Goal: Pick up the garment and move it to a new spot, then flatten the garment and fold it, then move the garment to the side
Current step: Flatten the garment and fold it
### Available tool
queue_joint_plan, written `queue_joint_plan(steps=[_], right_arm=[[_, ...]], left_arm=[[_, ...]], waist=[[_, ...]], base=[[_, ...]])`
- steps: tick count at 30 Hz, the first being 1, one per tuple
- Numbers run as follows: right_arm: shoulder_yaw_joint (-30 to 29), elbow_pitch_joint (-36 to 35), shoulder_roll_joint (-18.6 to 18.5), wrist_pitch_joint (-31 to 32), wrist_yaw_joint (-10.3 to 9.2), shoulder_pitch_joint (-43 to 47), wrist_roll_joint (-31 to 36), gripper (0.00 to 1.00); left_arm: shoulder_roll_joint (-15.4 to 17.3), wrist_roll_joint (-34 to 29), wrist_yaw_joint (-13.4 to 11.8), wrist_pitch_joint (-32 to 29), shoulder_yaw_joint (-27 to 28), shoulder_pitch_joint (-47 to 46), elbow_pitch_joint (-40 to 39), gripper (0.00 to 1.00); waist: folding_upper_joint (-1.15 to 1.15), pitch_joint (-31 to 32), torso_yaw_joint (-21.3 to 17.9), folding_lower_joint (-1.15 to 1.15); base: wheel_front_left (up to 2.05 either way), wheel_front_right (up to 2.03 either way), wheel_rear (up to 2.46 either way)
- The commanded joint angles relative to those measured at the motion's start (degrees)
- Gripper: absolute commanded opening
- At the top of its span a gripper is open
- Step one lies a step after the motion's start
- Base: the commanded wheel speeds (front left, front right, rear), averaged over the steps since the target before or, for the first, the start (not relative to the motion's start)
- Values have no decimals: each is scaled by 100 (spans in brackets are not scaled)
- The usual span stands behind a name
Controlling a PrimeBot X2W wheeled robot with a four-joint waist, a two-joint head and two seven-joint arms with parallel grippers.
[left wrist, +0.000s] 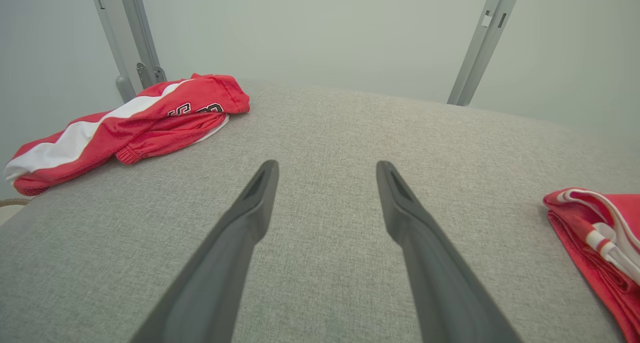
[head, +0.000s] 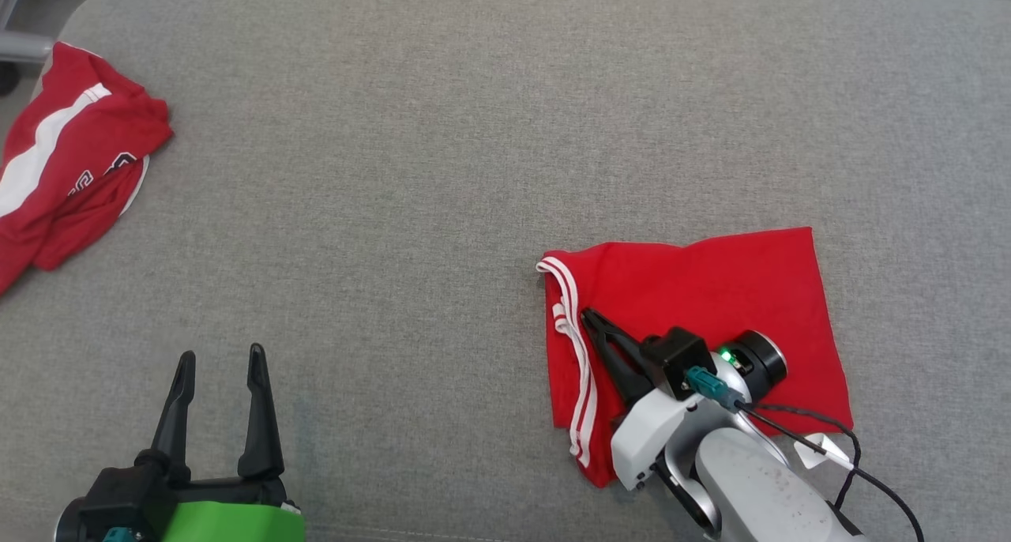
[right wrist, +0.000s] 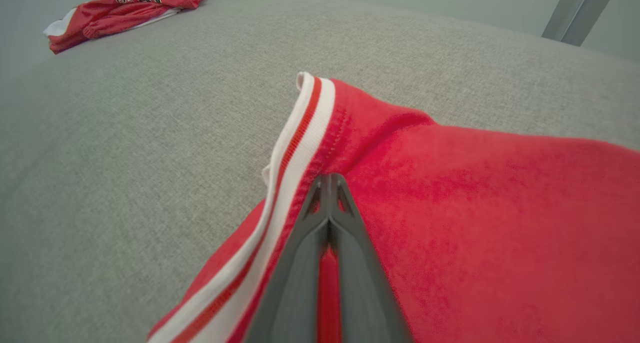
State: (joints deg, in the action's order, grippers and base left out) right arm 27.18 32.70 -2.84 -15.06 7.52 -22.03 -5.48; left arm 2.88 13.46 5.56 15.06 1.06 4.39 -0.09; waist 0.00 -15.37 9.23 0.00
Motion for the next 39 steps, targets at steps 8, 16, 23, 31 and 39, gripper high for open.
queue_joint_plan(steps=[8, 16, 23, 31, 39], right_arm=[[317, 194, -13, -14, -6, -189, -43, 0], [412, 368, -13, -15, -6, -377, -234, 0], [-57, -605, -18, -15, -6, -61, -107, 0], [-1255, -1800, -111, -14, -6, 591, 551, 24], [-2541, -2377, -124, -15, -6, 1460, 788, 100]], left_arm=[[7, 29, -60, 14, -117, 53, 77, 100], [7, 81, -118, 15, -141, 137, 70, 100], [7, 71, -139, 15, 70, 271, -49, 100], [7, -15, -97, 14, 347, 445, -177, 100], [7, -58, -64, 15, 439, 537, -125, 100]], waist=[[0, 131, 234, 0], [0, 229, 311, 0], [0, 428, 68, 0], [0, 671, -431, 0], [0, 964, -902, 0]], base=[[0, 0, 0], [0, 0, 0], [0, 0, 0], [0, 0, 0], [0, 0, 0]])
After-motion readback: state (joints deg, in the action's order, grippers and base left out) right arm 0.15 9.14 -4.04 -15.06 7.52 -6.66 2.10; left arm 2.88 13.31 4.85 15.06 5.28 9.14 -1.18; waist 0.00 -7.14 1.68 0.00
